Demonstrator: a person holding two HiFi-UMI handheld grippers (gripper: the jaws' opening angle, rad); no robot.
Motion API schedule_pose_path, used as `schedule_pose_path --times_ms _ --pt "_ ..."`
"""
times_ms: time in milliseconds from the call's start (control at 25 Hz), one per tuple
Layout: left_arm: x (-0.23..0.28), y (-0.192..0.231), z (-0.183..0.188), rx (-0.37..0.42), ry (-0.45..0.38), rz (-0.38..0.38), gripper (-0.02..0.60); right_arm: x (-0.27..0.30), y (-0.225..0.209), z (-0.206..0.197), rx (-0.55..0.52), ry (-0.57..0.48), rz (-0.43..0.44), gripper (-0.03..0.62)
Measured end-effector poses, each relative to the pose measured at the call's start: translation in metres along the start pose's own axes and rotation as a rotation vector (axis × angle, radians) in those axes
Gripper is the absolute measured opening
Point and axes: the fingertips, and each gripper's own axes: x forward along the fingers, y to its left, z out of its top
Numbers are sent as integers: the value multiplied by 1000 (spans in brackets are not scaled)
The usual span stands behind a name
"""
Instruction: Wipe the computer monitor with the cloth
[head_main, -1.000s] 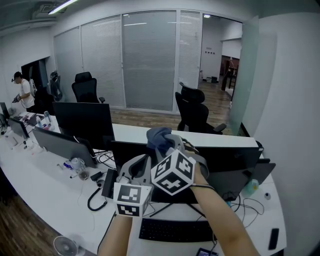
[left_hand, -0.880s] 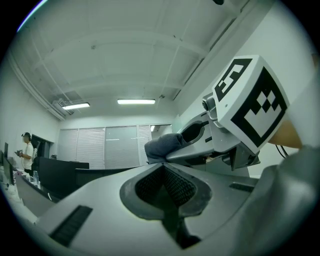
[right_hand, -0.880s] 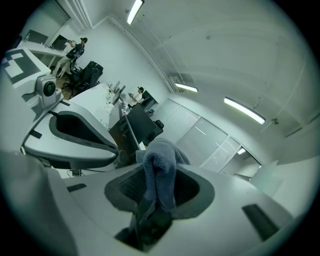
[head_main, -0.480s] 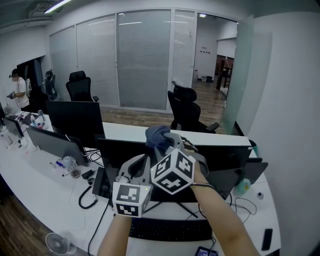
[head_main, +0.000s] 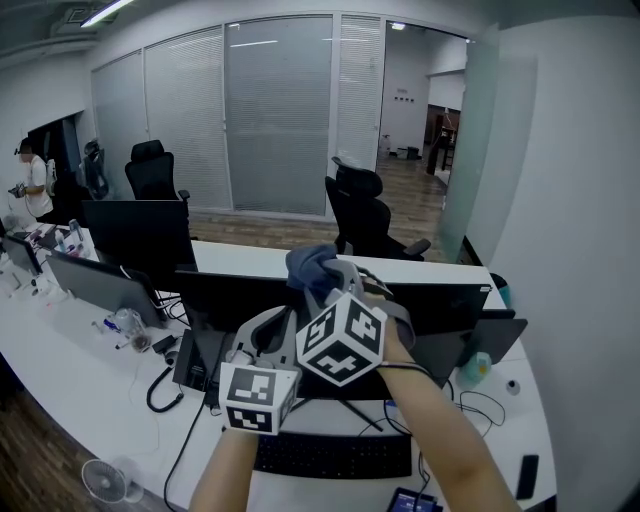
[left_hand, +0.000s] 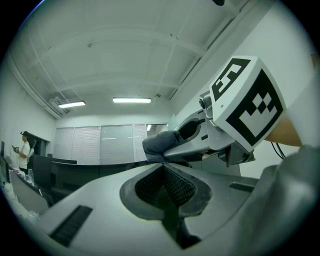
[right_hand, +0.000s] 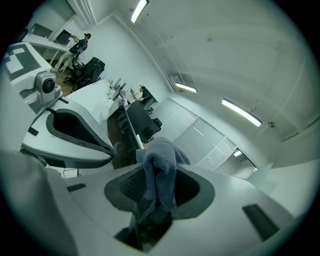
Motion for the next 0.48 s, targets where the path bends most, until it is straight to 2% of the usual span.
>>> schedule_pose_path --times_ms 480 --pt "5 -34 0 -14 12 -5 8 -18 -20 -29 -9 17 -15 137"
